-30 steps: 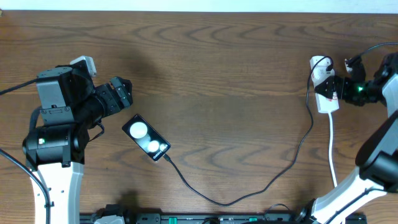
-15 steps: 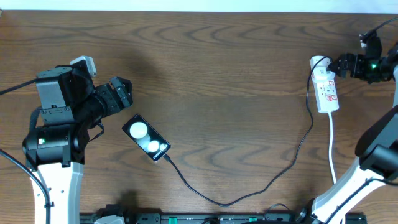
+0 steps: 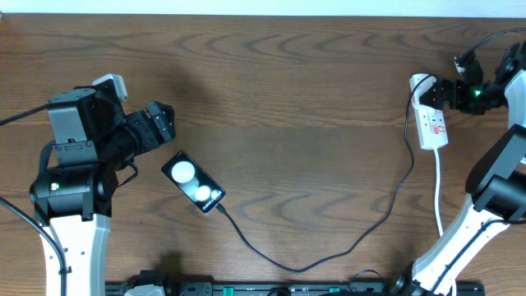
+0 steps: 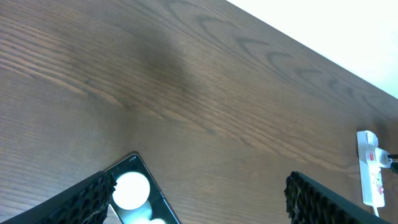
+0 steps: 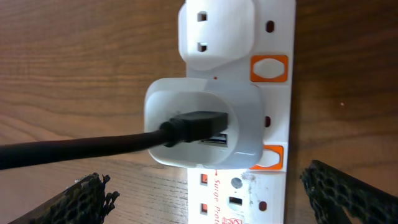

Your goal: Plug charger to phone and switch on socket

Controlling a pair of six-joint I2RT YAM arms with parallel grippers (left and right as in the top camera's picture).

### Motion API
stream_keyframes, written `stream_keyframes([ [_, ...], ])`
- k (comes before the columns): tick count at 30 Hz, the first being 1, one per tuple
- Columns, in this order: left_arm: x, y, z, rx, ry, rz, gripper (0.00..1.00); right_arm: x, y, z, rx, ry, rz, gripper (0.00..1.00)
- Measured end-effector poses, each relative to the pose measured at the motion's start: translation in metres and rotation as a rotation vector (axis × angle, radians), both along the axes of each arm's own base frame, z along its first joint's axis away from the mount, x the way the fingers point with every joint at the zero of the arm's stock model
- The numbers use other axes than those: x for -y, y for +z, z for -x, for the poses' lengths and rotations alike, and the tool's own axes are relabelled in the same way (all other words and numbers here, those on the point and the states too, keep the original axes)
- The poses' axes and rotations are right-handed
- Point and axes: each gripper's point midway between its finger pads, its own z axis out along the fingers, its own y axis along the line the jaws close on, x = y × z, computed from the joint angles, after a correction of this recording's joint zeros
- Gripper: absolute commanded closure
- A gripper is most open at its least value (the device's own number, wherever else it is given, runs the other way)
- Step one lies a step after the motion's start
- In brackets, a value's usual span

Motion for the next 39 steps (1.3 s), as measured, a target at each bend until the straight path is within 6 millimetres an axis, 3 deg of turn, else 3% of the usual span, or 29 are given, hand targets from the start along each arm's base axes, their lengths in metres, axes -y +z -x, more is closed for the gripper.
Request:
stream_keyframes([
  [10, 0.000, 0.000, 0.000, 0.000, 0.001, 0.000, 0.11, -0.018, 0.002, -0.004, 0.016, 0.053, -0.018, 0.01],
  [29, 0.000, 0.000, 0.000, 0.000, 0.000, 0.000, 0.11, -0.021, 0.000, -0.003, -0.011, 0.023, -0.033, 0.01],
  [39, 0.000, 0.000, 0.000, 0.000, 0.000, 0.000, 0.11, -0.024, -0.020, 0.006, -0.048, 0.013, -0.035, 0.01],
])
